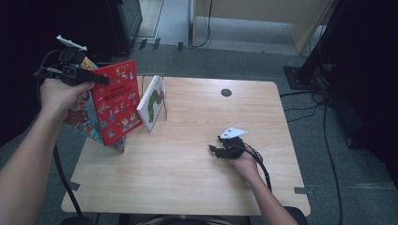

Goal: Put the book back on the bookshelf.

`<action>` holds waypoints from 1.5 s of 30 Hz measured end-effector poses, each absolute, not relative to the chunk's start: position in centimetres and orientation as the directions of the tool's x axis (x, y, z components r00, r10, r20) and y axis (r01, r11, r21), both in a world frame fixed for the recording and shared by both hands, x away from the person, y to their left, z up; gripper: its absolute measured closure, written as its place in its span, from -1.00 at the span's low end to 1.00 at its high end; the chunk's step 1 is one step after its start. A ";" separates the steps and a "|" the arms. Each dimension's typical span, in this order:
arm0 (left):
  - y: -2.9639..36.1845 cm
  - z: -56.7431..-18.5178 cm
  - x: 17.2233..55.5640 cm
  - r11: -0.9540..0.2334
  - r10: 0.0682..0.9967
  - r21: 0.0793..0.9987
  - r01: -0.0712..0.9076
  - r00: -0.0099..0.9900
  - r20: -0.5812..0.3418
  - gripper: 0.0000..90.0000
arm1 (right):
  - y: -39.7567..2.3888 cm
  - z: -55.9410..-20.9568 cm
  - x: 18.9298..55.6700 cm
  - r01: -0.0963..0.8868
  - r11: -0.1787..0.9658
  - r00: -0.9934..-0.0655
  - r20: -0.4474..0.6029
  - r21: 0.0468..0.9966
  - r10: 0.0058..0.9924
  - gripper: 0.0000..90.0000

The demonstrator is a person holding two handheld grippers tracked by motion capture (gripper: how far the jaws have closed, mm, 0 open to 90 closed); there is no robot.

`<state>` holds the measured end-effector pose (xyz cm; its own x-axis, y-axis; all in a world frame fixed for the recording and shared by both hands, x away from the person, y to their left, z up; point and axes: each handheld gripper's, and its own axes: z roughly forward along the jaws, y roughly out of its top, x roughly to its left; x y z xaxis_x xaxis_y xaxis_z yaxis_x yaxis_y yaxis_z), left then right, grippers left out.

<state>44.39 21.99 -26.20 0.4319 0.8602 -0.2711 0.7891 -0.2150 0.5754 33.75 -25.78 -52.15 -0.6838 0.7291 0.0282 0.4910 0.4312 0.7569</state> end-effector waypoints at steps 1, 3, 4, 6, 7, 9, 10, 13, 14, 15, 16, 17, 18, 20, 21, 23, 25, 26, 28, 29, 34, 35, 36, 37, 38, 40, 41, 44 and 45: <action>22.0 -26.3 44.6 -0.212 0.862 0.574 0.791 0.428 -0.272 0.77 | -25.8 -52.1 33.7 0.491 0.432 -0.684 0.028 0.757 0.729 -0.07; 22.0 -26.4 44.9 -0.200 0.864 0.574 0.794 0.418 -0.279 0.78 | -25.8 -52.2 33.7 0.491 0.431 -0.684 0.028 0.757 0.729 -0.08; 22.0 -26.4 45.0 -0.202 0.866 0.571 0.795 0.417 -0.275 0.78 | -25.8 -52.2 33.8 0.491 0.431 -0.684 0.028 0.757 0.729 -0.08; 22.0 -26.5 45.1 -0.199 0.871 0.573 0.795 0.412 -0.269 0.78 | -25.8 -52.2 33.8 0.490 0.431 -0.684 0.028 0.758 0.729 -0.08; 22.0 -26.5 45.2 -0.197 0.872 0.577 0.793 0.411 -0.267 0.78 | -25.8 -52.2 33.8 0.489 0.429 -0.684 0.029 0.759 0.729 -0.08; 22.0 -26.4 45.4 -0.191 0.875 0.583 0.789 0.407 -0.264 0.78 | -25.8 -52.2 33.8 0.487 0.430 -0.685 0.027 0.760 0.728 -0.08; 22.0 -26.5 45.5 -0.187 0.875 0.583 0.791 0.404 -0.268 0.77 | -25.8 -52.2 33.8 0.487 0.431 -0.685 0.026 0.759 0.728 -0.08; 21.8 -26.7 46.1 -0.187 0.878 0.581 0.792 0.400 -0.263 0.78 | -25.8 -52.2 33.8 0.487 0.429 -0.684 0.027 0.761 0.729 -0.08; 21.8 -26.8 46.2 -0.186 0.879 0.581 0.792 0.399 -0.261 0.77 | -25.8 -52.2 33.8 0.489 0.428 -0.683 0.029 0.760 0.730 -0.08; 21.8 -26.8 46.2 -0.186 0.879 0.581 0.792 0.399 -0.261 0.77 | -25.8 -52.2 33.8 0.489 0.428 -0.683 0.029 0.760 0.730 -0.08; 21.6 -27.0 46.5 -0.185 0.880 0.593 0.784 0.401 -0.255 0.78 | -25.8 -52.2 33.8 0.488 0.428 -0.684 0.028 0.761 0.729 -0.08; 21.6 -27.1 46.6 -0.183 0.878 0.597 0.781 0.403 -0.259 0.78 | -25.8 -52.2 33.8 0.487 0.428 -0.684 0.027 0.761 0.729 -0.08; 21.5 -27.2 46.7 -0.182 0.877 0.599 0.780 0.405 -0.260 0.78 | -25.8 -52.2 33.8 0.488 0.428 -0.684 0.028 0.761 0.729 -0.08; 21.3 -27.4 47.0 -0.186 0.878 0.599 0.779 0.405 -0.253 0.77 | -25.8 -52.2 33.8 0.488 0.428 -0.683 0.028 0.761 0.729 -0.08; 21.2 -27.6 47.1 -0.186 0.880 0.600 0.778 0.403 -0.250 0.77 | -25.8 -52.2 33.8 0.487 0.430 -0.685 0.028 0.760 0.728 -0.08; 21.2 -27.7 47.3 -0.180 0.880 0.603 0.777 0.401 -0.254 0.77 | -25.8 -52.2 33.8 0.487 0.430 -0.685 0.027 0.760 0.728 -0.08; 21.3 -27.7 47.5 -0.181 0.879 0.596 0.782 0.400 -0.259 0.77 | -25.8 -52.2 33.8 0.487 0.430 -0.685 0.028 0.760 0.728 -0.08; 21.4 -27.6 47.5 -0.183 0.878 0.588 0.788 0.400 -0.262 0.77 | -25.8 -52.2 33.8 0.490 0.429 -0.685 0.030 0.759 0.728 -0.08; 21.4 -27.4 47.6 -0.199 0.885 0.564 0.802 0.395 -0.248 0.77 | -25.8 -52.2 33.8 0.487 0.431 -0.685 0.027 0.760 0.728 -0.08; 21.4 -27.2 47.6 -0.211 0.884 0.550 0.808 0.398 -0.245 0.76 | -25.8 -52.2 33.8 0.487 0.431 -0.686 0.027 0.760 0.728 -0.08; 20.9 -26.7 47.8 -0.248 0.878 0.503 0.828 0.411 -0.245 0.74 | -25.8 -52.2 33.9 0.485 0.432 -0.688 0.027 0.760 0.725 -0.08; 20.8 -26.6 47.9 -0.259 0.874 0.490 0.832 0.418 -0.249 0.73 | -25.8 -52.2 33.9 0.487 0.431 -0.686 0.027 0.760 0.727 -0.08; 20.7 -26.5 48.0 -0.269 0.870 0.477 0.837 0.424 -0.252 0.72 | -25.8 -52.2 33.8 0.488 0.430 -0.686 0.028 0.760 0.727 -0.08; 20.6 -26.4 48.0 -0.278 0.873 0.469 0.838 0.424 -0.240 0.72 | -25.8 -52.2 33.8 0.487 0.431 -0.686 0.027 0.760 0.727 -0.08; 20.5 -26.3 48.0 -0.288 0.875 0.461 0.839 0.427 -0.230 0.73 | -25.8 -52.2 33.8 0.488 0.431 -0.686 0.028 0.759 0.727 -0.08; 20.5 -26.2 48.2 -0.289 0.875 0.441 0.850 0.422 -0.239 0.72 | -25.8 -52.2 33.8 0.487 0.432 -0.687 0.027 0.759 0.726 -0.08; 20.6 -26.2 48.2 -0.291 0.876 0.430 0.855 0.419 -0.240 0.72 | -25.8 -52.2 33.9 0.487 0.431 -0.686 0.027 0.760 0.727 -0.08; 20.6 -26.2 48.2 -0.296 0.876 0.418 0.859 0.418 -0.239 0.73 | -25.8 -52.2 33.8 0.487 0.431 -0.686 0.028 0.760 0.727 -0.08; 20.6 -26.2 48.3 -0.299 0.872 0.412 0.861 0.422 -0.249 0.72 | -25.8 -52.2 33.8 0.487 0.431 -0.686 0.028 0.759 0.727 -0.08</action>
<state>48.26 20.62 -26.21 0.4222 0.8715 -0.2493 0.8606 -0.2990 0.4122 33.85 -25.80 -52.20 -0.6863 0.7268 0.0278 0.4873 0.4310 0.7595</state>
